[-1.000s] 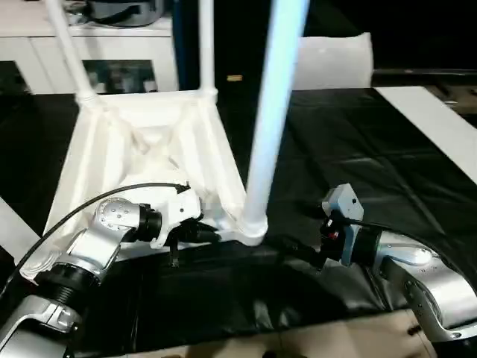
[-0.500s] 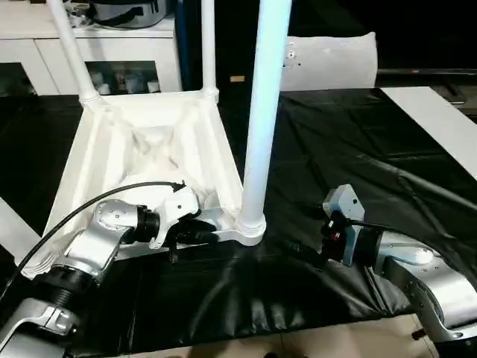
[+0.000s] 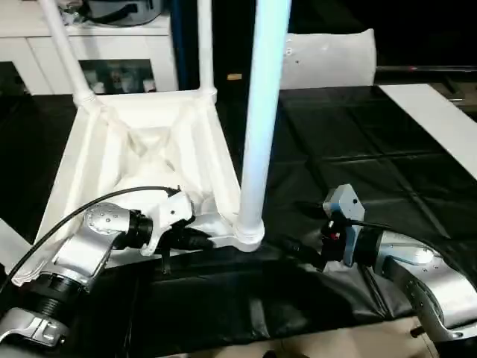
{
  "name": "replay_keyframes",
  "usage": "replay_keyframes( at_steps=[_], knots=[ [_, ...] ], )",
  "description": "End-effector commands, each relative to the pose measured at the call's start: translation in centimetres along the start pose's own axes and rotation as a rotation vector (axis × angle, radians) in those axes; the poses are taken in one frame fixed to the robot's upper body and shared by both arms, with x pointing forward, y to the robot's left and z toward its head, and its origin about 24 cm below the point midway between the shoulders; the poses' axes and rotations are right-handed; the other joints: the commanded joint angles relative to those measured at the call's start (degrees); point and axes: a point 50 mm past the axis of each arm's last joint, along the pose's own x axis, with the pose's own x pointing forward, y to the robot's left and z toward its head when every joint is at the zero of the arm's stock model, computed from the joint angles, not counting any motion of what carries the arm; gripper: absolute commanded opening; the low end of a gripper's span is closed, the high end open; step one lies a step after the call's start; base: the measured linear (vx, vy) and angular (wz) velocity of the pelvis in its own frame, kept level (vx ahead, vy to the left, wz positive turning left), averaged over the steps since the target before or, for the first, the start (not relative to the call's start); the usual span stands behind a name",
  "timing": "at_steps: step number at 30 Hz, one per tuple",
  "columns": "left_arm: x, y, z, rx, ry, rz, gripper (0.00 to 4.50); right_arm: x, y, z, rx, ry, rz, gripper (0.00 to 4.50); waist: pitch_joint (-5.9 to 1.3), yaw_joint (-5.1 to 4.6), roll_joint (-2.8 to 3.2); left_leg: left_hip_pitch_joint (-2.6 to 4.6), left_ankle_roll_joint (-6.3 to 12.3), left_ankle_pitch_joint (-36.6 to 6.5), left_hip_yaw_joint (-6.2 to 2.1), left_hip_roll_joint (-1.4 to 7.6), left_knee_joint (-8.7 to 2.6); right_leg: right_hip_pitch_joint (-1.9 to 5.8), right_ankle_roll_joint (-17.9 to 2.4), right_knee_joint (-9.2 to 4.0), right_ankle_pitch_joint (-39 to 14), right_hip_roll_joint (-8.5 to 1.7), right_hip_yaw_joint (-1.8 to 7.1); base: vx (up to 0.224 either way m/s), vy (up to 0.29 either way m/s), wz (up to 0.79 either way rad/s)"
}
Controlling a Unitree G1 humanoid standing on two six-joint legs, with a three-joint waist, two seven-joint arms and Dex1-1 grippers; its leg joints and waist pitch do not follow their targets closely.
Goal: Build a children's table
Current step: Rotate leg to tighten
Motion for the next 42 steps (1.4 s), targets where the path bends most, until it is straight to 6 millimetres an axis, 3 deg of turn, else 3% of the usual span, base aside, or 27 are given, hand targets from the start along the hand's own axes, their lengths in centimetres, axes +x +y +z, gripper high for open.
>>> replay_keyframes(
  at_steps=[1, 6, 9, 11, 15, 19, 25, 28, 35, 42],
  knots=[
    [0.1, -0.2, -1.0, 0.018, 0.082, -0.010, 0.03, -0.1, -0.3, 0.3, -0.025, 0.003, -0.009, 4.50, -3.09, 0.16, 0.37, -0.85, 2.39, -9.58, 0.82, 0.62, -4.26, 3.47, -9.48, -3.47, -17.78, -2.97, 2.74, 0.000, 0.000, 0.00],
    [0.3, -0.2, -0.5, 0.136, 0.079, -0.018, 0.03, 0.2, -0.4, 0.8, -0.040, -0.019, 0.023, 4.50, -2.87, 0.06, 0.22, -0.66, 2.05, -12.42, 0.75, 0.51, -4.31, 3.13, -6.97, -4.27, -24.47, -3.05, 2.58, 0.000, 0.000, 0.00],
    [0.9, -0.4, 0.2, 0.185, 0.050, -0.080, 0.03, 0.7, -0.2, 1.1, -0.038, -0.026, 0.114, 4.50, -2.94, 0.10, 0.14, -0.70, 2.28, -12.11, 0.68, 0.62, -4.33, 3.13, -6.56, -4.23, -24.37, -3.08, 2.61, 0.000, 0.000, 0.00],
    [1.2, -0.5, 0.6, 0.223, 0.041, -0.124, 0.03, 0.9, -0.1, 1.2, -0.042, -0.024, 0.161, 4.50, -3.12, 0.18, 0.13, -0.70, 2.29, -10.89, 0.64, 0.80, -4.31, 3.20, -7.44, -3.84, -21.79, -3.12, 2.71, 0.000, 0.000, 0.00],
    [1.8, -0.9, 1.5, 0.302, 0.029, -0.216, 0.03, 1.4, -0.4, 1.4, -0.047, -0.023, 0.239, 4.50, -3.53, 0.91, 0.21, -0.49, 2.87, -7.06, 0.94, 0.93, -4.00, 3.21, -11.37, -2.73, -12.75, -3.08, 2.92, 0.000, 0.000, 0.00],
    [2.3, -1.0, 2.2, 0.358, 0.021, -0.276, 0.00, 1.5, -1.0, 1.5, -0.053, -0.013, 0.296, 4.11, -3.67, 1.99, 0.08, -0.41, 3.35, -4.77, 1.13, 0.96, -3.84, 3.42, -13.13, -2.00, -8.51, -3.17, 2.97, 0.000, 0.000, 0.00],
    [3.1, -1.1, 3.1, 0.401, -0.009, -0.351, 0.00, 1.2, -1.1, 1.1, -0.054, 0.034, 0.411, 3.60, -3.53, 3.20, -0.12, -0.43, 2.77, -6.68, 1.36, 1.05, -3.90, 3.60, -11.88, -2.28, -12.28, -3.43, 2.95, 0.000, 0.000, 0.00],
    [3.1, -0.7, 3.2, 0.380, -0.019, -0.333, 0.00, 0.9, -0.8, 0.6, -0.052, 0.068, 0.463, 3.35, -3.46, 3.21, 0.10, -0.32, 2.41, -8.16, 1.40, 1.04, -3.94, 3.43, -11.05, -2.63, -15.07, -3.47, 2.91, 0.000, 0.000, 0.00],
    [2.8, -0.1, 2.9, 0.305, -0.025, -0.305, 0.00, 1.0, -0.7, -0.1, -0.051, 0.092, 0.491, 2.75, -3.34, 2.87, -0.13, -0.58, 1.89, -10.41, 1.27, 0.86, -3.92, 3.34, -9.29, -3.12, -20.27, -3.50, 2.71, 0.000, 0.000, 0.00],
    [2.5, 0.2, 2.5, 0.236, -0.016, -0.280, 0.00, 1.5, -0.6, -0.2, -0.044, 0.100, 0.523, 2.21, -3.44, 2.64, 0.00, -0.66, 2.11, -9.42, 1.24, 0.95, -3.92, 3.37, -10.38, -2.79, -17.53, -3.38, 2.71, 0.000, 0.000, 0.00]
  ],
)
